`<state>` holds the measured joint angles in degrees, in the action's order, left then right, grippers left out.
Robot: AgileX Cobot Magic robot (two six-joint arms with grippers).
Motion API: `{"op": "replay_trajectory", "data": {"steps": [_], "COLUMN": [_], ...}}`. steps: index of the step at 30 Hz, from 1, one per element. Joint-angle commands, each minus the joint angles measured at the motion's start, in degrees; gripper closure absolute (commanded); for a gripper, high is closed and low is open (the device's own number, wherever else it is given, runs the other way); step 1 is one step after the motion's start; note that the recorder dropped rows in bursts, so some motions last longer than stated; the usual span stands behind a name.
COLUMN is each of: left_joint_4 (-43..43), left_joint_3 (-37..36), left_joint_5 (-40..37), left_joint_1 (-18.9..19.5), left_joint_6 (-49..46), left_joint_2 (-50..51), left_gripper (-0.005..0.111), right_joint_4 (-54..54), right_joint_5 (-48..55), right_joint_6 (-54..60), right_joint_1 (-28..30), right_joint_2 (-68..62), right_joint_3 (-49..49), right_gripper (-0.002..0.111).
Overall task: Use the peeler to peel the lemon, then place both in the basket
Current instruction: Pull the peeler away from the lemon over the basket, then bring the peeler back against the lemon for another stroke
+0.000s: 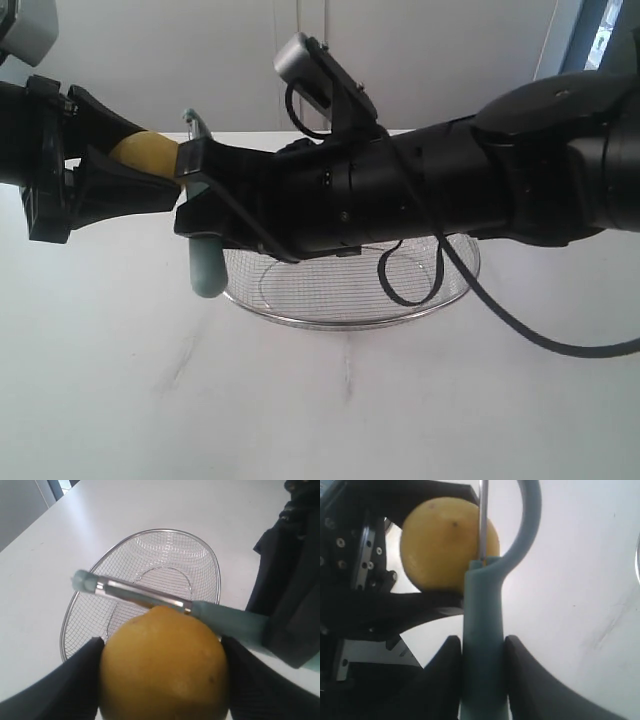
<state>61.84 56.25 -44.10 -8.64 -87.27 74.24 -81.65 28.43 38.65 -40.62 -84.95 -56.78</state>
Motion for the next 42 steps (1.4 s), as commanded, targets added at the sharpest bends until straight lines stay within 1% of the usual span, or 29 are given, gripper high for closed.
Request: {"op": "replay_trajectory", "data": {"steps": [1,13,16,23,26,31,35,38,39,41,42], "left_joint_4": [2.0,2.0,2.0,2.0,2.0,2.0,2.0,2.2,2.2,2.2,2.3], "left_joint_3": [-0.3,-0.3,-0.3,-0.3,-0.3,-0.3,-0.3,-0.3,-0.3,-0.3,-0.3], "left_joint_5": [-1.0,-1.0,-1.0,-1.6,-2.1,-2.1,-2.1,-2.1,-2.1,-2.0,-2.0], "left_joint_1": [-0.1,-0.1,-0.1,-0.1,-0.1,-0.1,-0.1,-0.1,-0.1,-0.1,-0.1], "left_joint_6": [0.3,0.3,0.3,0.2,0.2,0.2,0.2,0.2,0.2,0.2,0.2], "left_joint_2": [-0.2,-0.2,-0.2,-0.2,-0.2,-0.2,-0.2,-0.2,-0.2,-0.2,-0.2], "left_gripper": [0.107,0.107,0.107,0.107,0.107,0.107,0.107,0.107,0.107,0.107,0.107], "right_joint_4": [0.9,6.6,12.6,36.6,38.6,37.8,34.7,25.7,19.4,10.1,3.3], "right_joint_5": [-0.5,-0.3,-0.5,-1.7,-3.3,-8.8,-9.2,-7.8,-6.8,-4.0,-2.0], "right_joint_6": [0.1,-0.5,-5.7,-25.6,-27.4,-27.4,-25.6,-16.7,-11.8,-2.0,4.2], "right_joint_1": [0.1,0.1,0.1,0.1,0.1,0.1,0.1,0.1,0.1,0.1,0.1], "right_joint_2": [2.6,9.3,11.0,12.0,11.5,9.1,5.2,1.8,0.3,-1.7,-3.1], "right_joint_3": [0.2,0.2,0.2,0.2,1.5,6.2,7.1,7.1,7.1,6.7,6.2], "right_gripper": [0.108,0.108,0.108,0.108,0.108,0.108,0.108,0.108,0.108,0.108,0.108]}}
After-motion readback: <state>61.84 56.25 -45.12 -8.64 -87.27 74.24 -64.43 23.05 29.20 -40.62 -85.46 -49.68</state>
